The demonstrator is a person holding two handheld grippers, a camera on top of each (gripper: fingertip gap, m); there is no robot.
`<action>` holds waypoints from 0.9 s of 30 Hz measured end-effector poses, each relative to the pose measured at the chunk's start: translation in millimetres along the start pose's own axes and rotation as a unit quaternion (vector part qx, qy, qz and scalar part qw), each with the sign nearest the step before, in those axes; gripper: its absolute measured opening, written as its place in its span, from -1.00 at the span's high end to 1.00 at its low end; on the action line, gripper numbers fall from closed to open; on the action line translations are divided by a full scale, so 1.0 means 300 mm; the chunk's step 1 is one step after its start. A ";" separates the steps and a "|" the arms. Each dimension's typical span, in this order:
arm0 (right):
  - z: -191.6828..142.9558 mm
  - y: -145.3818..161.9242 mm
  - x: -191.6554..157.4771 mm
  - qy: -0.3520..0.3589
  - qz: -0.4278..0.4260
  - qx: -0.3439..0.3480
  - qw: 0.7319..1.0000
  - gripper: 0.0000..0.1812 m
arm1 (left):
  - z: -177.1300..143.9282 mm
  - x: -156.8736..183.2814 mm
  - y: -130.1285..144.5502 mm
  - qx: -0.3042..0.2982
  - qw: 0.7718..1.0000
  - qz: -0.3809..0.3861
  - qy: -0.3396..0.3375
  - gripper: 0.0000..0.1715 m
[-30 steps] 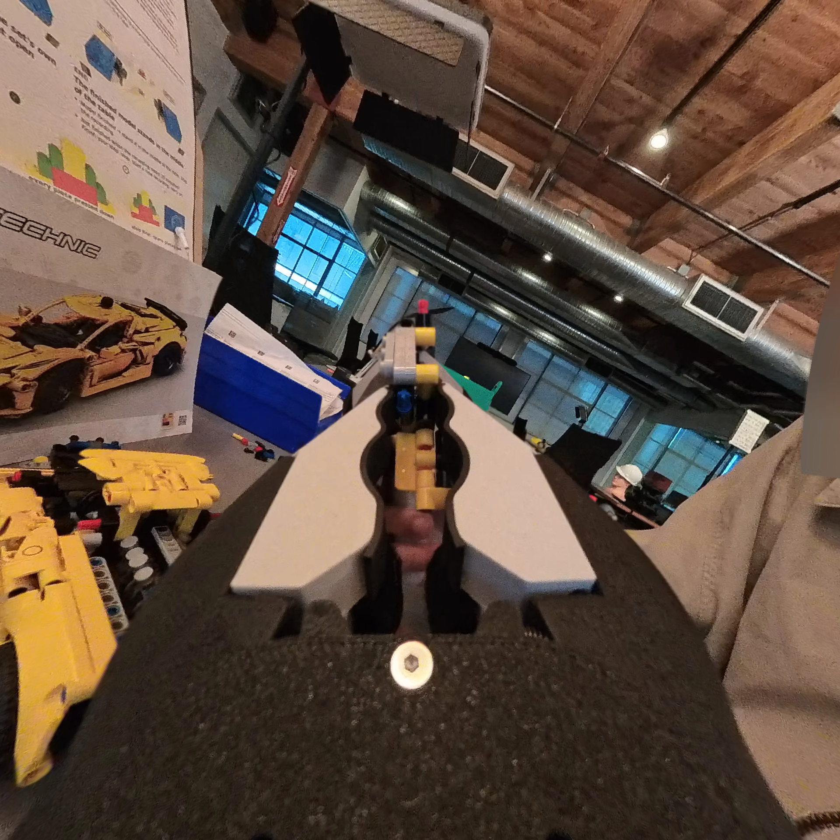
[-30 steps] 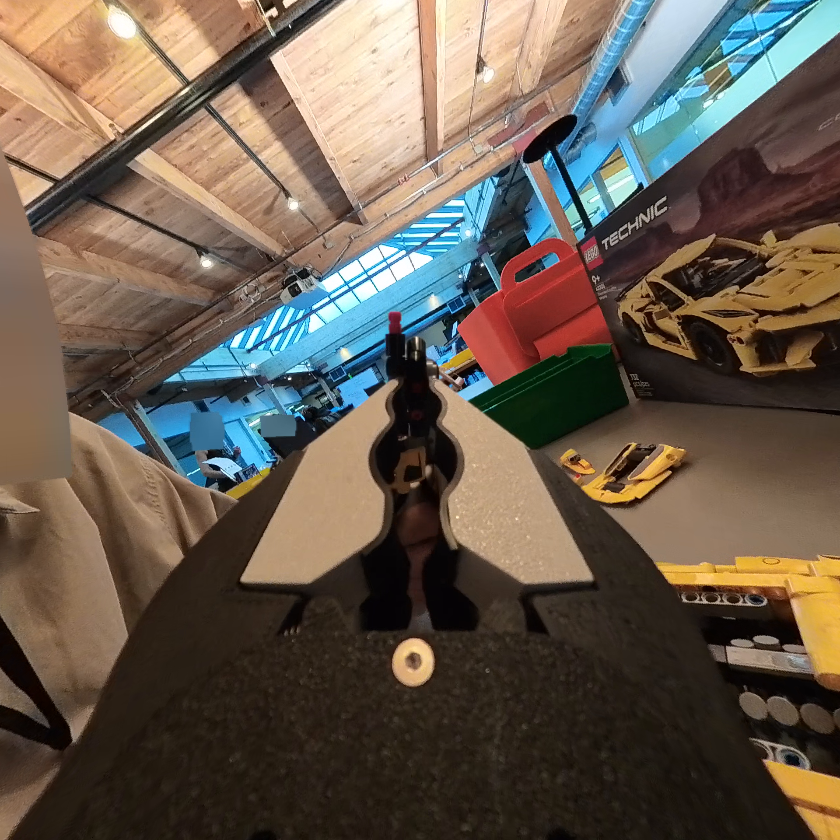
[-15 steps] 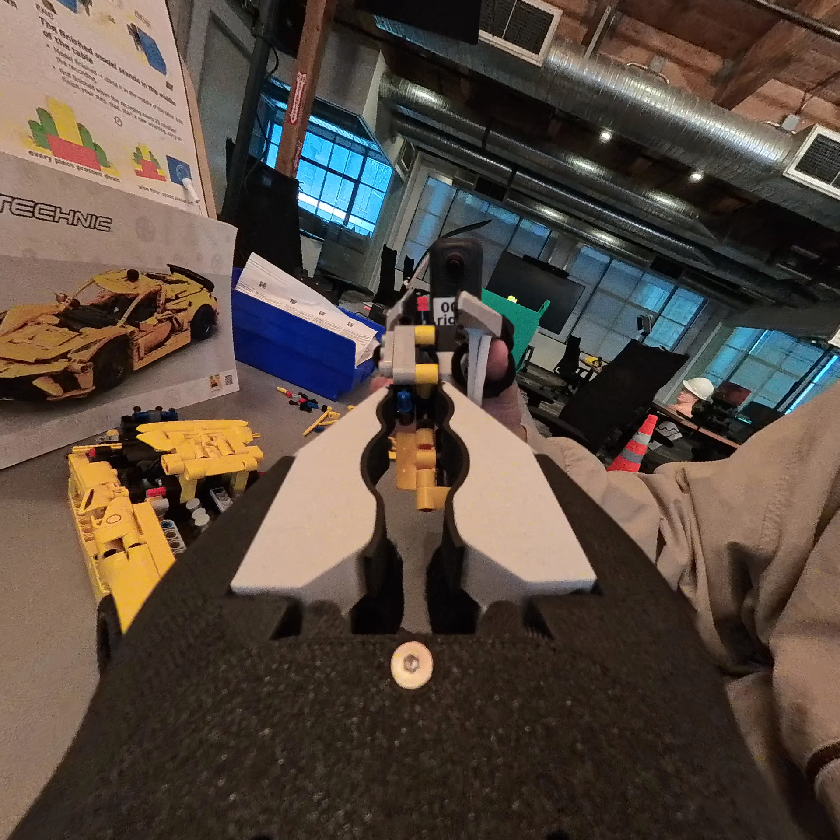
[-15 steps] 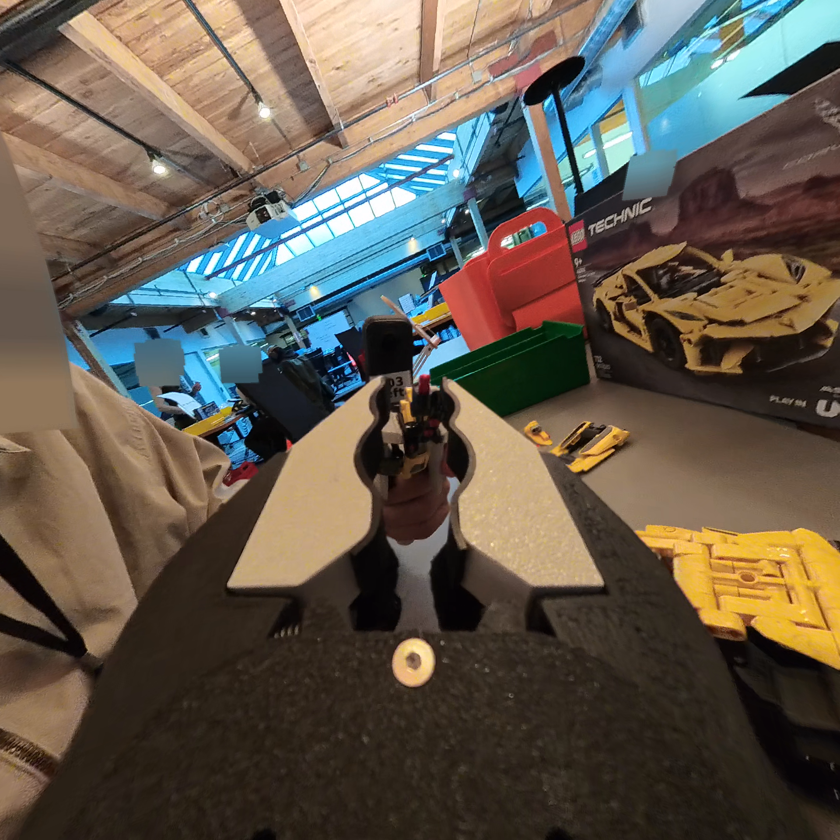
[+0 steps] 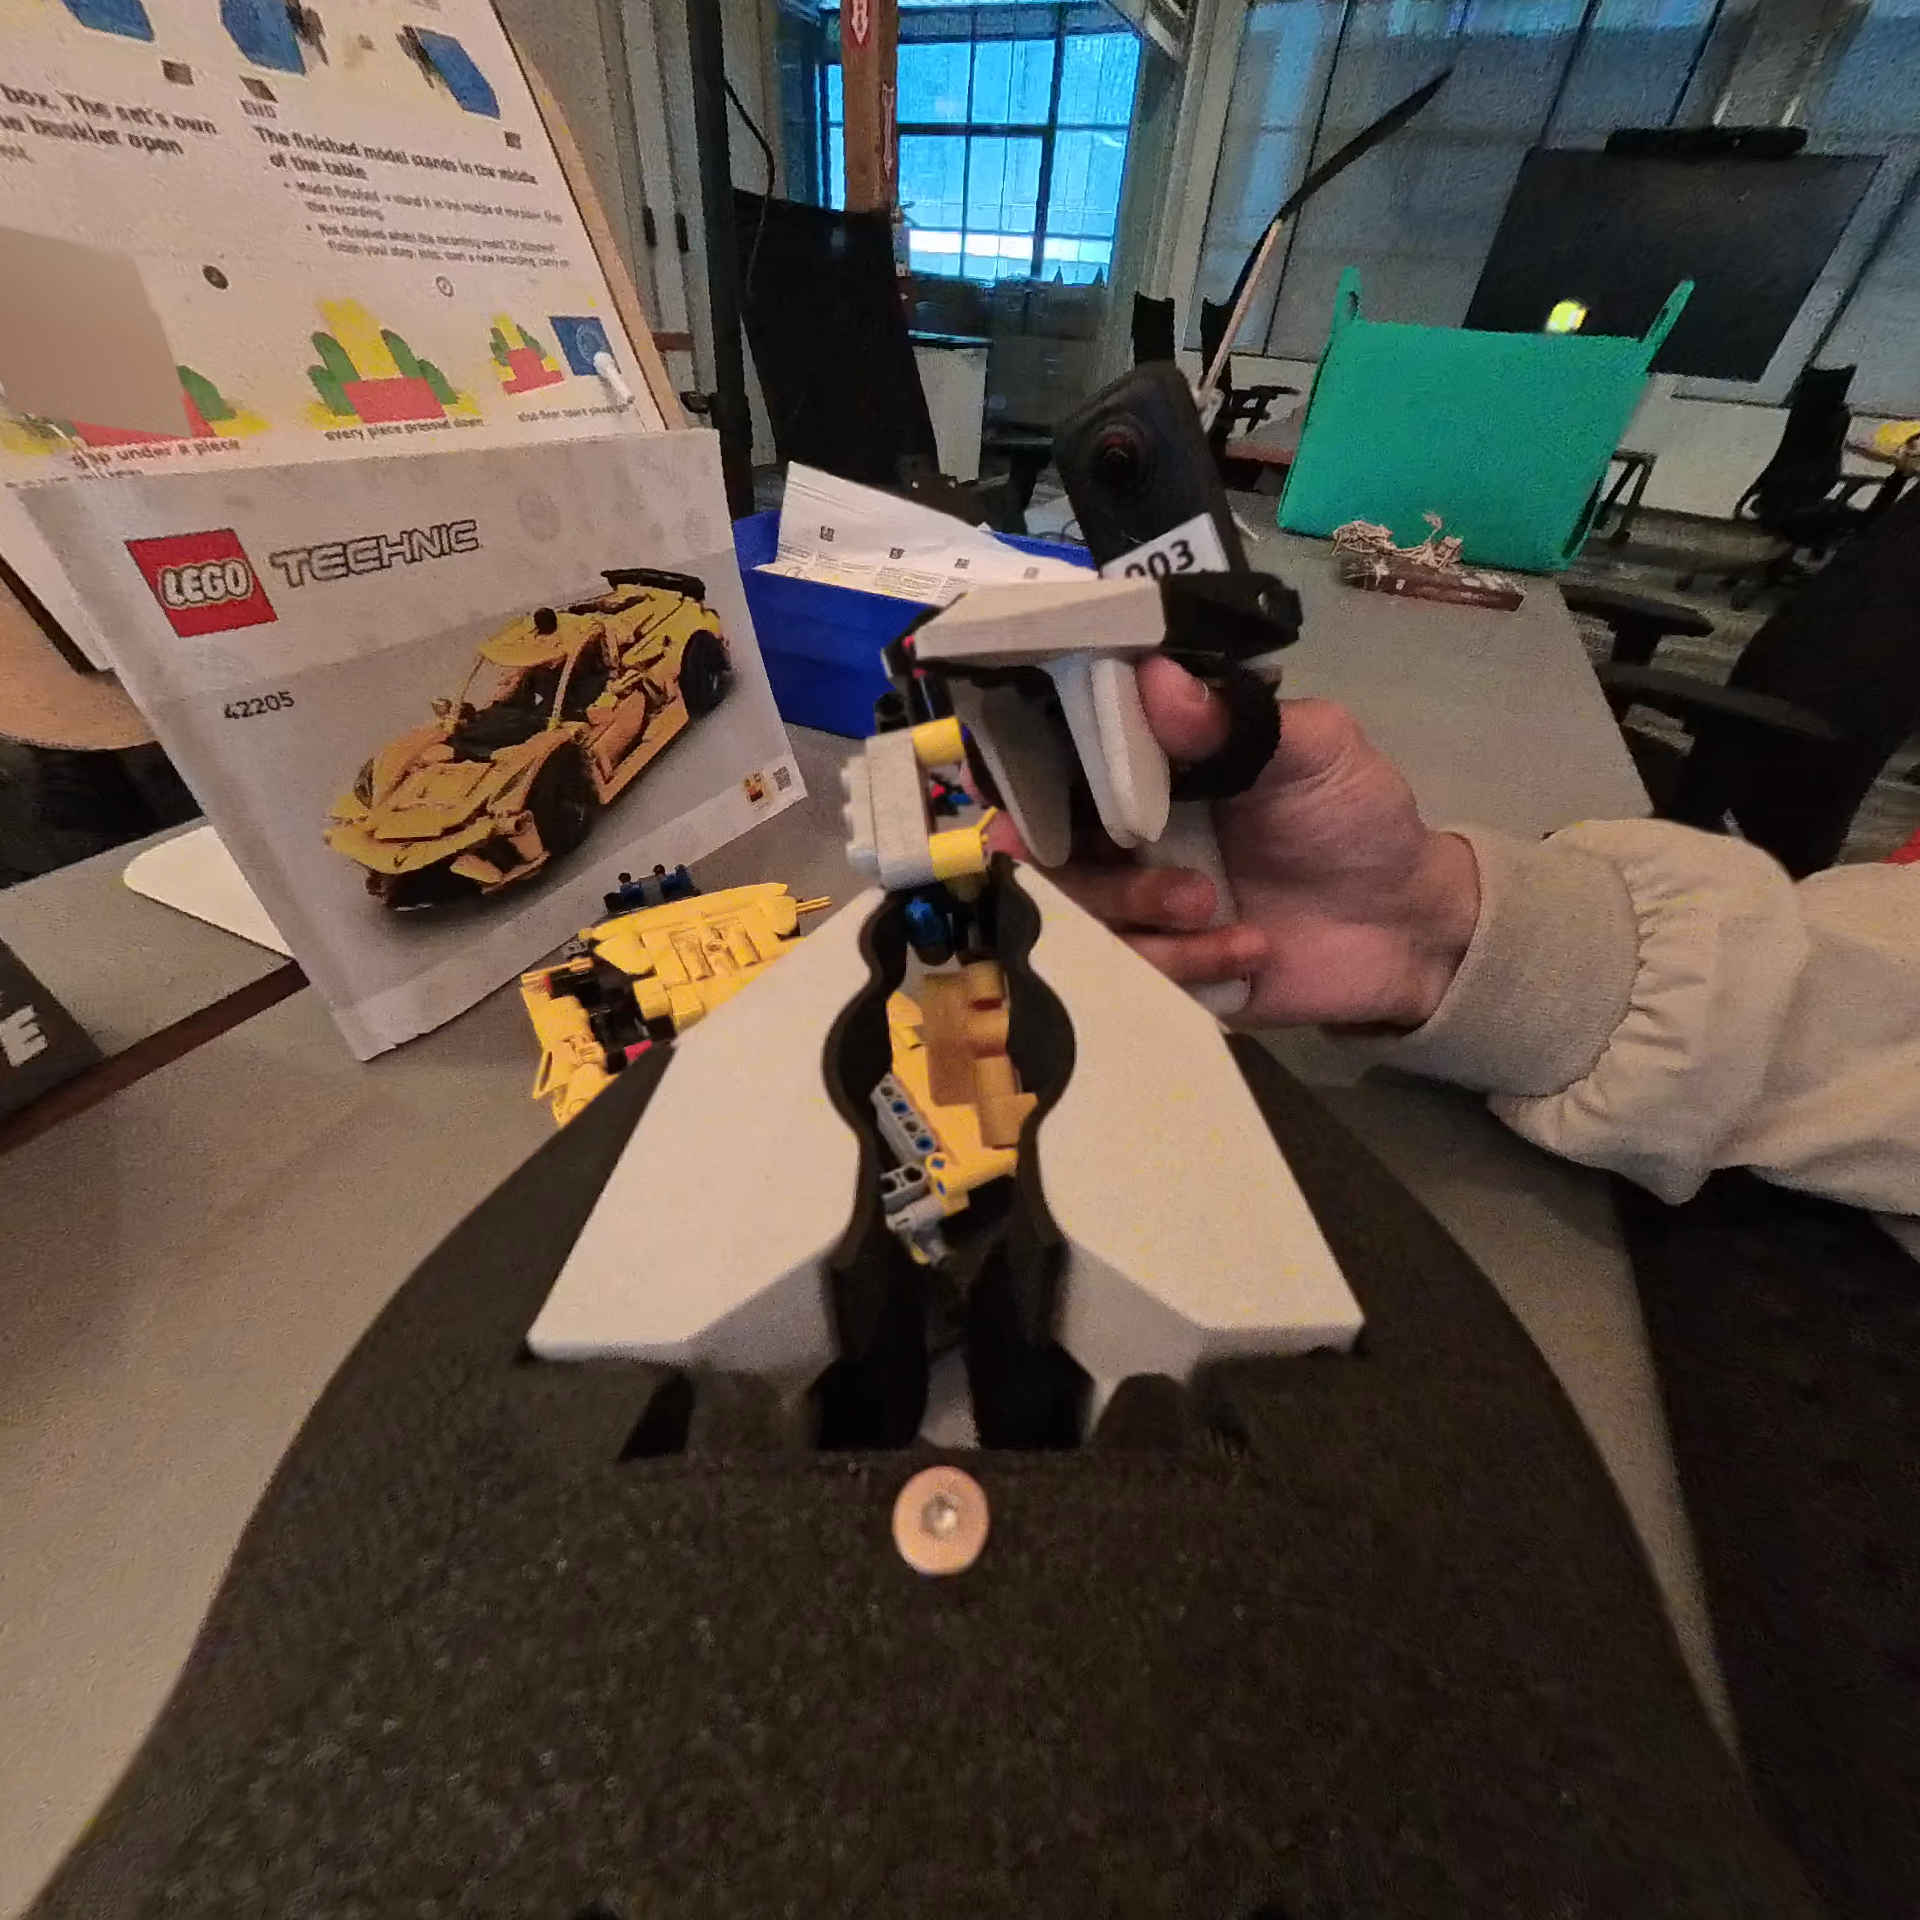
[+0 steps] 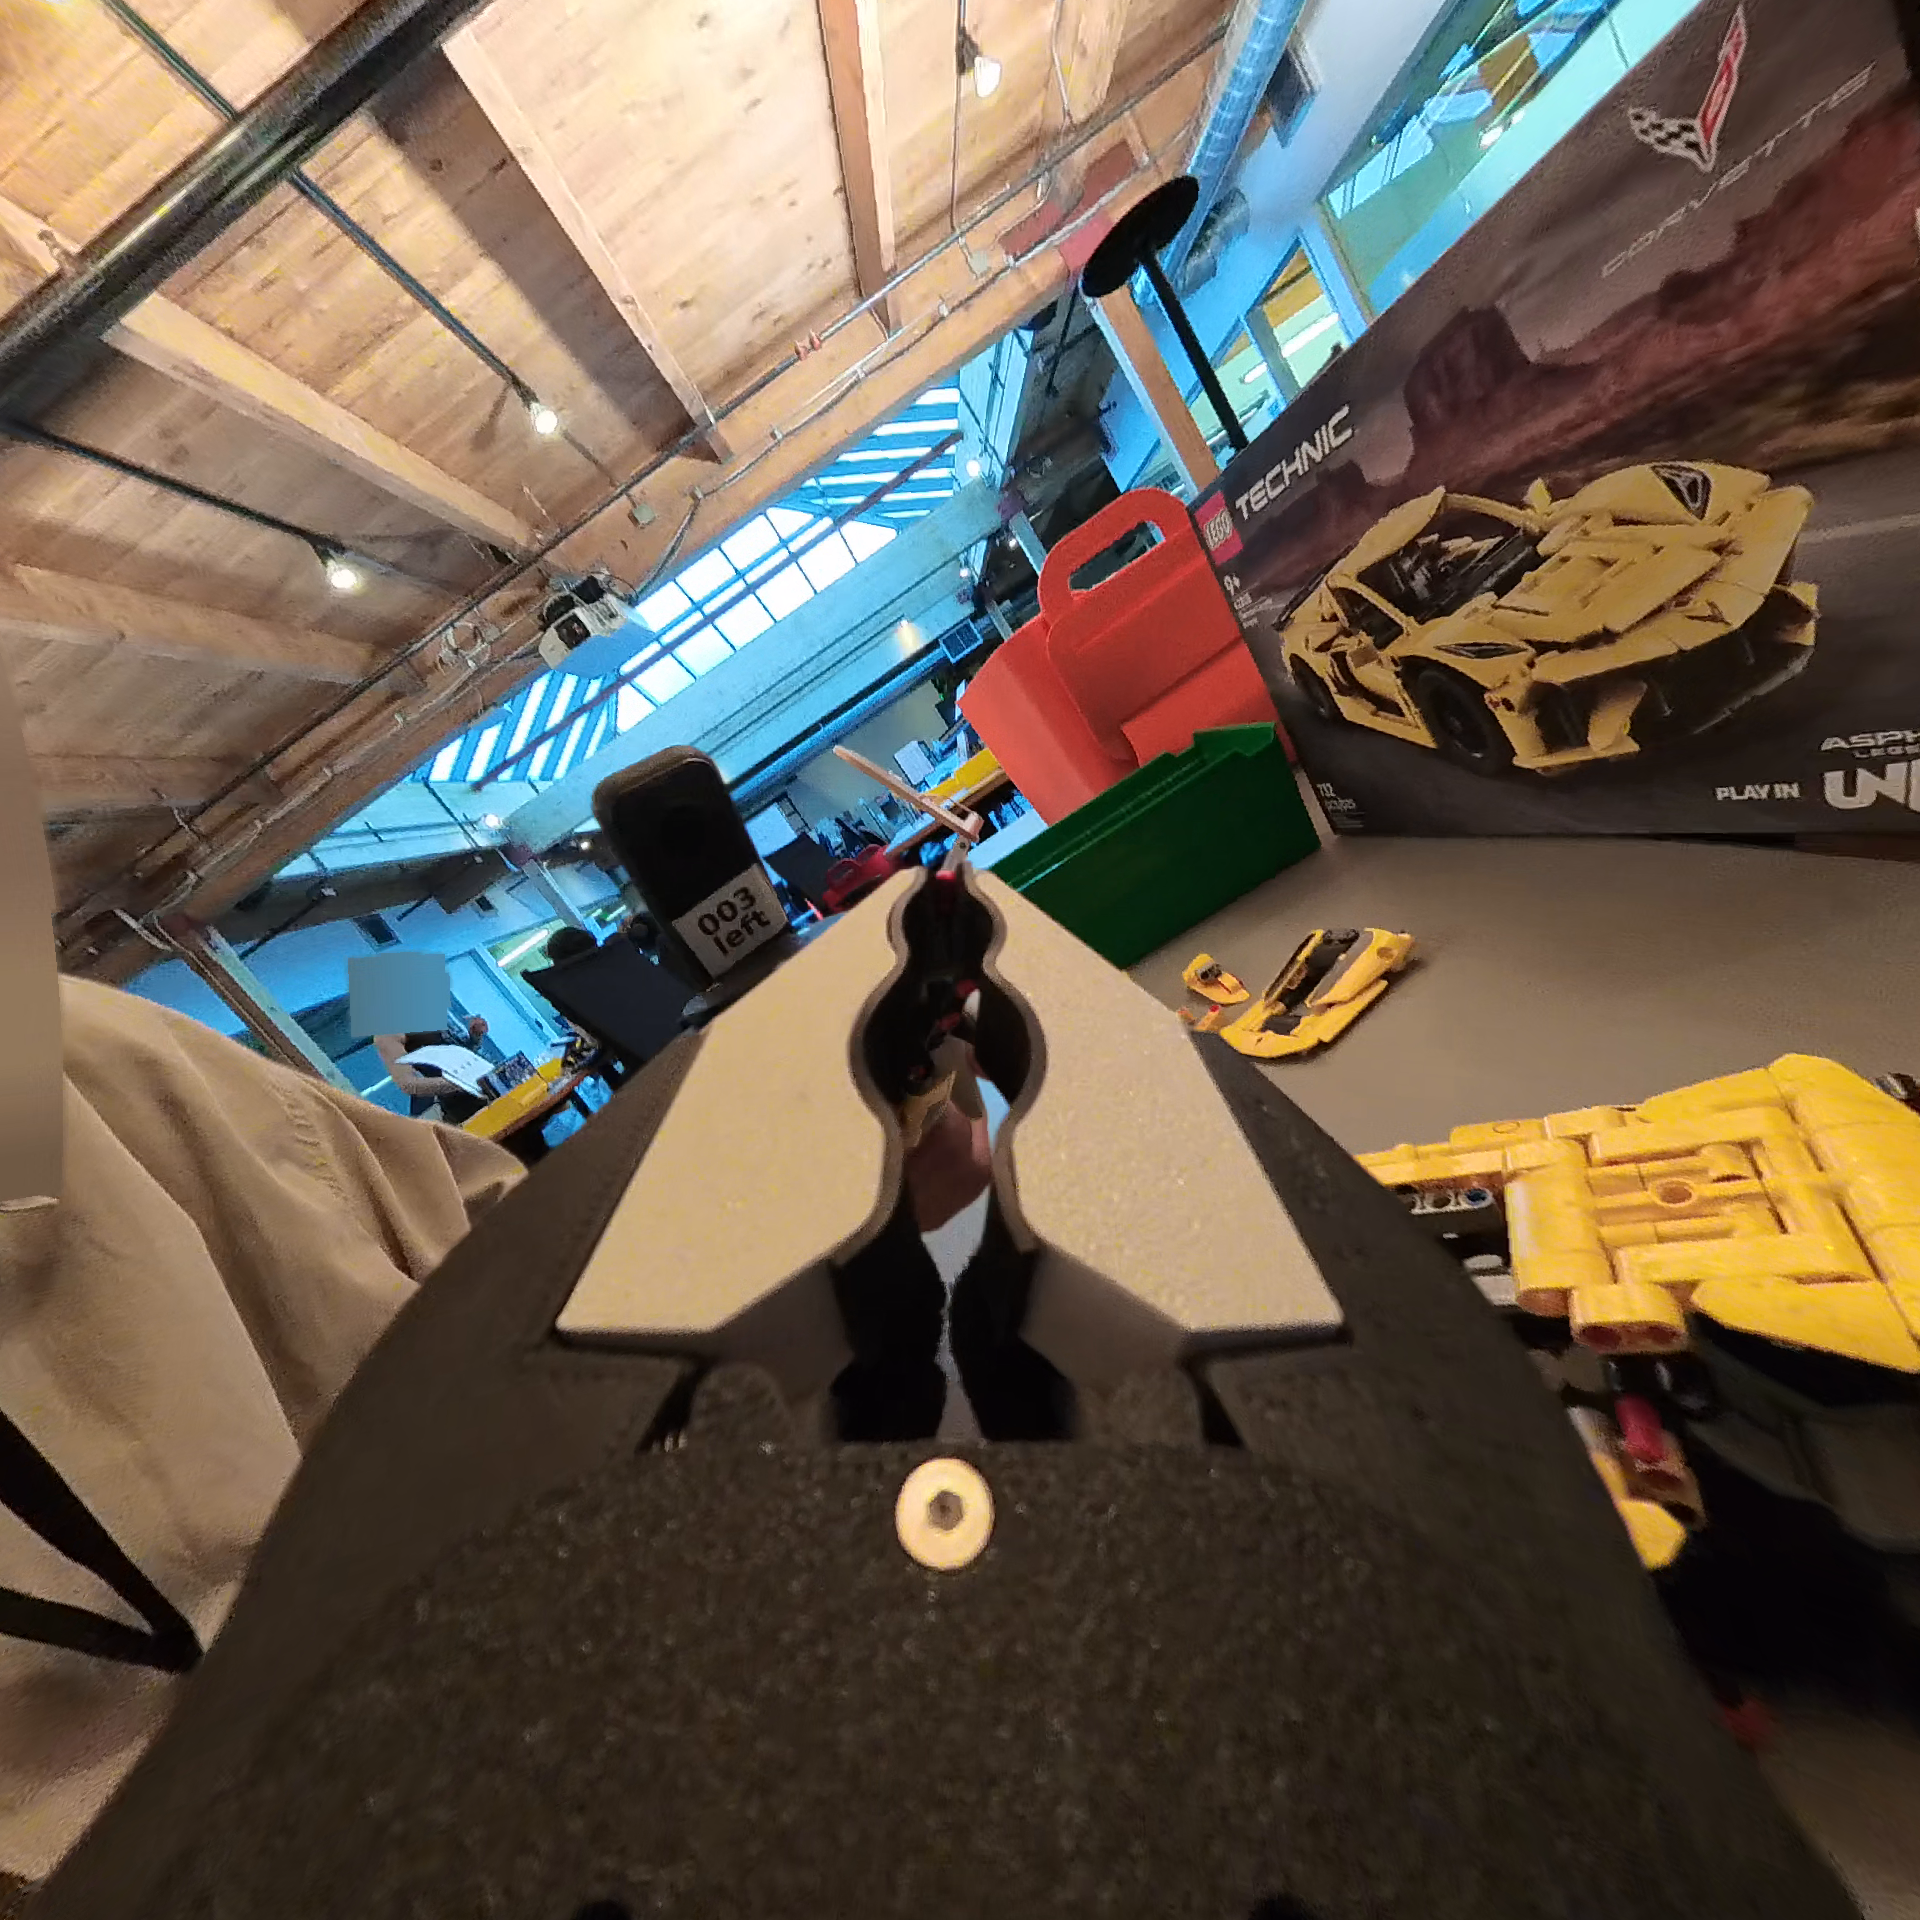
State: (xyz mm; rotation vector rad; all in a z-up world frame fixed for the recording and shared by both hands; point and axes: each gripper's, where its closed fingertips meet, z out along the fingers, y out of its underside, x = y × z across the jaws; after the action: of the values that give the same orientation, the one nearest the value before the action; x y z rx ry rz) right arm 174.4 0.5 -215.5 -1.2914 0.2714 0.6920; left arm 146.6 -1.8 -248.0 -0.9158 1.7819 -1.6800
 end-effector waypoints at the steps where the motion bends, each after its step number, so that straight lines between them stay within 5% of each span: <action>1: 0.004 -0.005 -0.005 -0.001 0.001 0.008 1.000 1.00 | 0.000 0.001 -0.001 -0.004 1.000 -0.007 0.001 0.82; 9: 0.007 0.005 -0.018 0.042 -0.102 -0.044 0.993 1.00 | -0.007 -0.003 -0.004 0.004 0.999 -0.028 0.018 0.82; 13: 0.021 0.030 -0.038 0.043 -0.119 -0.070 0.989 0.99 | 0.001 0.001 -0.017 0.013 1.000 -0.015 0.010 0.45; 16: 0.044 0.065 -0.037 0.043 -0.121 -0.088 0.988 0.99 | -0.007 0.004 -0.031 0.024 1.000 -0.013 0.010 0.42; 19: 0.065 0.095 -0.045 0.032 -0.115 -0.100 0.988 0.99 | -0.018 -0.028 -0.050 0.046 0.998 -0.037 -0.004 0.49; 22: 0.079 0.107 -0.054 0.026 -0.106 -0.099 0.989 0.99 | -0.029 -0.007 -0.056 0.060 0.997 -0.042 0.030 0.82; 27: 0.075 0.114 -0.032 0.040 -0.081 -0.095 0.991 1.00 | -0.019 -0.017 -0.025 0.021 1.000 0.008 -0.004 0.83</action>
State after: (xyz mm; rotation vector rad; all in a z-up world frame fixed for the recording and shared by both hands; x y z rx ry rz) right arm 141.9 22.5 -230.9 -1.5074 0.1660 0.5375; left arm 146.5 5.6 -240.4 -0.8864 1.7369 -1.6955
